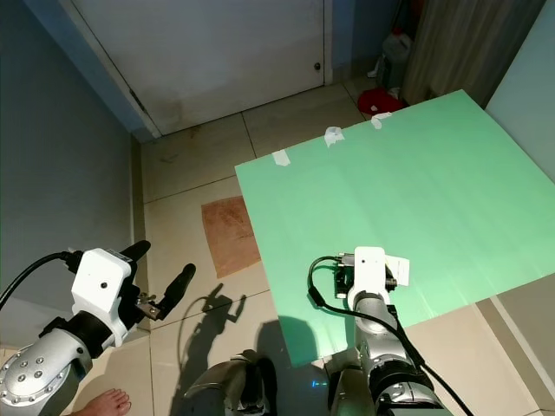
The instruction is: Hang keys on a hook
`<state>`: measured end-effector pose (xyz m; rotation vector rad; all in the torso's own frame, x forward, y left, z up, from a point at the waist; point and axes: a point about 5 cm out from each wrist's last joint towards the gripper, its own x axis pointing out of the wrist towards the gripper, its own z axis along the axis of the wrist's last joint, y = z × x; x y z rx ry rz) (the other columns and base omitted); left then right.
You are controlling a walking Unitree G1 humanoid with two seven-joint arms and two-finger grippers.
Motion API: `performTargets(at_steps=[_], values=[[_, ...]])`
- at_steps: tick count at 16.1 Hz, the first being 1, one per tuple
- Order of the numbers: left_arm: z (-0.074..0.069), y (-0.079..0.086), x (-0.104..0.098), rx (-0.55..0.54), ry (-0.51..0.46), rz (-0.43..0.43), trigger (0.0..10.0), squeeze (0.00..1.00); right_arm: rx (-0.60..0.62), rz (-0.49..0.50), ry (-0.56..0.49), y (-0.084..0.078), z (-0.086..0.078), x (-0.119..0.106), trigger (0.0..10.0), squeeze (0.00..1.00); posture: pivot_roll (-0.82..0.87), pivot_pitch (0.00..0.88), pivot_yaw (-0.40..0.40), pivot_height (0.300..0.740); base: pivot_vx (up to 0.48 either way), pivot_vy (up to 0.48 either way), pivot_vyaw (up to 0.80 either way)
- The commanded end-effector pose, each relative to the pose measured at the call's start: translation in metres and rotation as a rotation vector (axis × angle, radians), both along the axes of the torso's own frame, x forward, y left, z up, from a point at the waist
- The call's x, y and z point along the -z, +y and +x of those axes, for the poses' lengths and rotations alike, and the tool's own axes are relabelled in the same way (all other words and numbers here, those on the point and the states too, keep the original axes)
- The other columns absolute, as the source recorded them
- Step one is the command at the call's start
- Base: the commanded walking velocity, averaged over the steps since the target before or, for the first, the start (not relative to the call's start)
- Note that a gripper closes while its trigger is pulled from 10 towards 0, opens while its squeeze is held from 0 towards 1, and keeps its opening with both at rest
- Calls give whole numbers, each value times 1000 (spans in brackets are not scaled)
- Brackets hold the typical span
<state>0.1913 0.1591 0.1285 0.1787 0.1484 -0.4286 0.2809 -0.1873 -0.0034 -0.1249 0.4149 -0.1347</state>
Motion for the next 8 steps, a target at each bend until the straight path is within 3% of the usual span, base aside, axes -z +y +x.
performTargets(at_steps=[1,4,5,8], values=[[-2,2,-2,0,4,13,10000,0,-14,4,2,5,0,1,10000,0,143,236,195,720,0,0,0],[-2,1,-2,2,5,15,10000,0,-15,12,5,6,0,1,10000,0,144,239,194,720,0,0,0],[-3,1,-2,3,5,15,10000,0,-25,22,10,8,-1,2,10000,1000,143,241,192,720,0,0,0],[-3,1,-2,1,7,17,10000,0,-43,30,30,11,-5,7,10000,1000,142,248,191,720,0,0,0]])
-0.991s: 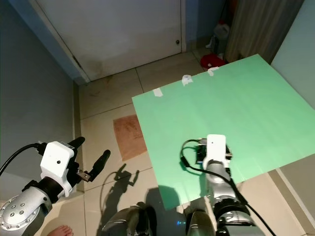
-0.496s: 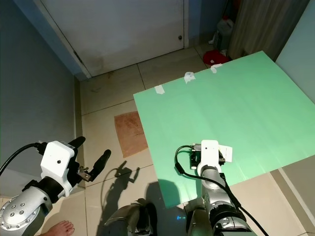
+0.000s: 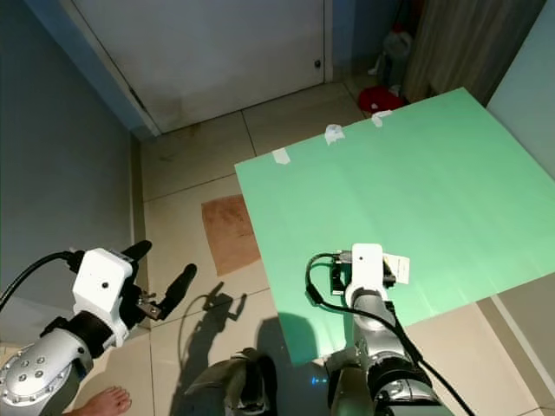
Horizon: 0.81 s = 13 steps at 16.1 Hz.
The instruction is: Hang keys on a hook
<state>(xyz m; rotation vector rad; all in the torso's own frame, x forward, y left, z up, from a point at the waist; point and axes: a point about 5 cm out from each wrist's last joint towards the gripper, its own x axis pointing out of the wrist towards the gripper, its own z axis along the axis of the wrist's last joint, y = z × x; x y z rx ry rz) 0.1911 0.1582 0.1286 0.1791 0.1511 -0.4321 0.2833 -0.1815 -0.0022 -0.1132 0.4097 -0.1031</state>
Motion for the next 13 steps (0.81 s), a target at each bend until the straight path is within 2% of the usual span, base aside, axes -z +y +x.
performTargets(at_steps=[1,4,5,6,7,13], values=[[-3,2,-2,-3,5,18,10000,0,-17,12,46,5,-10,10,10000,1000,141,252,192,720,0,0,0],[-3,2,-2,-2,7,19,10000,0,-16,12,53,4,-11,12,10000,1000,141,255,194,720,0,0,0],[-3,2,-2,0,7,20,10000,0,-31,-51,54,4,-10,11,10000,1000,138,257,196,720,0,0,0],[-3,2,-2,1,8,20,10000,0,-48,-51,47,7,-9,10,10000,0,135,258,197,720,0,0,0],[-2,2,-2,3,8,20,10000,0,-54,-27,35,9,-9,9,0,0,133,259,198,720,0,0,0],[0,2,-2,4,8,22,10000,0,-42,-2,40,5,-11,10,0,0,125,271,199,720,0,0,0]])
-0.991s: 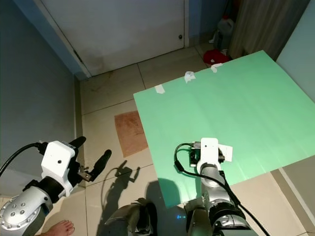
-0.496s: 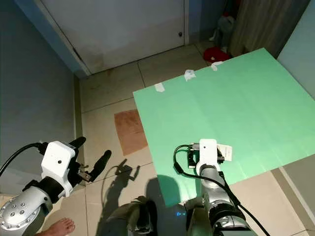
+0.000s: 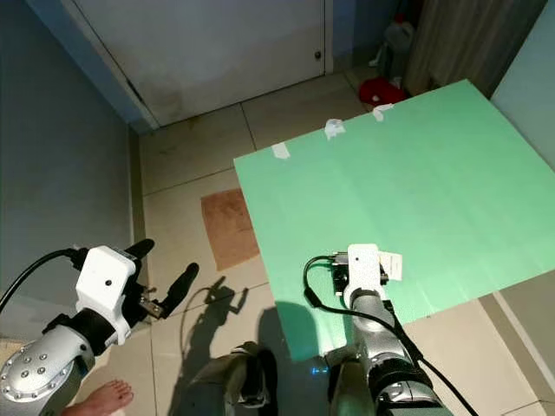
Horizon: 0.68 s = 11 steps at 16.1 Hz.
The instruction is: Hang keys on a hook
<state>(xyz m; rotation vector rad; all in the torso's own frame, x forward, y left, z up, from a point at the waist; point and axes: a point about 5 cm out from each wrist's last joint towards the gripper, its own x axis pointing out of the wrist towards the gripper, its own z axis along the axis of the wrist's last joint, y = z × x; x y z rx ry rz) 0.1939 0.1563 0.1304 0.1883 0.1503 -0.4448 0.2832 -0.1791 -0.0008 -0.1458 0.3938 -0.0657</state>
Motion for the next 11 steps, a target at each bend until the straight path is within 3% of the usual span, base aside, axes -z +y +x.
performTargets(at_steps=[1,11], values=[[-2,3,0,-9,10,13,10000,0,-1,25,52,3,-11,12,0,0,122,274,199,720,0,0,0],[3,0,1,0,2,13,10000,0,-21,41,37,1,-15,11,0,0,95,283,198,720,0,0,0]])
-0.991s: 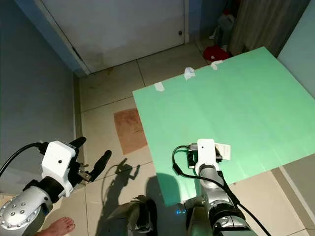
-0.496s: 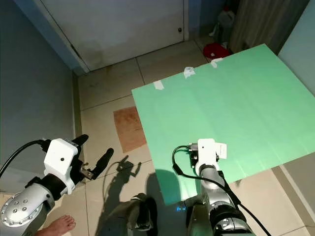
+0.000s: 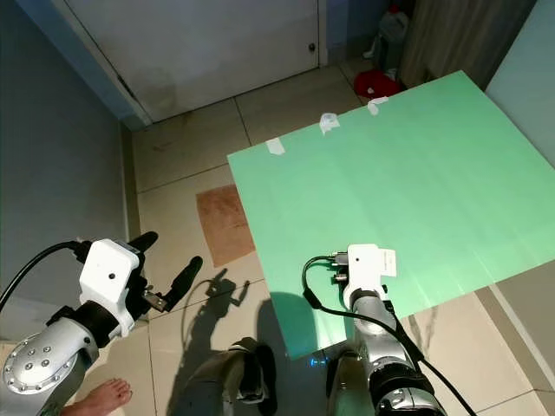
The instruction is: Hang keys on a hook
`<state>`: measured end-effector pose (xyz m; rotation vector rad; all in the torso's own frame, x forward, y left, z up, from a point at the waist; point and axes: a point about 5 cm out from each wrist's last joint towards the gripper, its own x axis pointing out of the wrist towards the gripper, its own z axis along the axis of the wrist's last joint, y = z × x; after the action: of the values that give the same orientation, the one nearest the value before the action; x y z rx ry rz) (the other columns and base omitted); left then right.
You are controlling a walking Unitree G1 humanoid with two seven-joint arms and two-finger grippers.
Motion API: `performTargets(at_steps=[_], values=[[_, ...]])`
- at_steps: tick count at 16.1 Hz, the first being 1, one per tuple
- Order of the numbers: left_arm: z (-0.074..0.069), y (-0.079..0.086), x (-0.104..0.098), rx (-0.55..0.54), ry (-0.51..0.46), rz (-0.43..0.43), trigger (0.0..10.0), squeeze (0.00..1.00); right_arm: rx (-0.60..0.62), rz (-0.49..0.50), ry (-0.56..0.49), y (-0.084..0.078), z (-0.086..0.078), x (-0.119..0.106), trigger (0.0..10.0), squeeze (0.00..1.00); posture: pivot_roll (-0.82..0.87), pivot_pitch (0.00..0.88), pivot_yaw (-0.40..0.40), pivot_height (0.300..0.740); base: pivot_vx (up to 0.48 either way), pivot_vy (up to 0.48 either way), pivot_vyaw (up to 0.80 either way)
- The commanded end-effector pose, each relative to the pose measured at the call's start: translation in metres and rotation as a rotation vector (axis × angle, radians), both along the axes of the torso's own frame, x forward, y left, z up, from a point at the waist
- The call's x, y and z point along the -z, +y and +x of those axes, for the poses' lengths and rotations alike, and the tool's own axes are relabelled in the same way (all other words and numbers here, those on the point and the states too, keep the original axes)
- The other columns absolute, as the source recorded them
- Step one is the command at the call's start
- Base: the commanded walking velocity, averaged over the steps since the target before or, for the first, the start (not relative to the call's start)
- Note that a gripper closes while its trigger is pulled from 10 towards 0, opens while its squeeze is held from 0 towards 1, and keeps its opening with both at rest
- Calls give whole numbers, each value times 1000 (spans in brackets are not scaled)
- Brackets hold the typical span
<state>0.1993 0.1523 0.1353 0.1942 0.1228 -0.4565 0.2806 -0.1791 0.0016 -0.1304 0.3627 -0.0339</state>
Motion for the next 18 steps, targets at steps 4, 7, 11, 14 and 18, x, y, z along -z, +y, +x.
performTargets(at_steps=[4,7,11,14,18], values=[[-2,1,8,-13,26,11,10000,0,-1,19,66,-1,-13,13,0,0,87,270,187,720,0,0,0],[-2,0,9,-15,22,9,10000,0,-4,17,64,-3,-12,12,0,0,81,259,175,720,0,0,0],[-1,-2,10,-18,20,5,10000,0,-8,13,53,-7,-9,8,0,0,72,246,160,720,0,0,0],[0,-4,11,-17,16,3,10000,0,-26,13,36,-6,-5,2,0,0,61,238,150,720,0,0,0],[6,-8,13,-14,6,-4,10000,0,-62,57,-83,2,14,-29,0,0,23,231,143,720,0,0,0]])
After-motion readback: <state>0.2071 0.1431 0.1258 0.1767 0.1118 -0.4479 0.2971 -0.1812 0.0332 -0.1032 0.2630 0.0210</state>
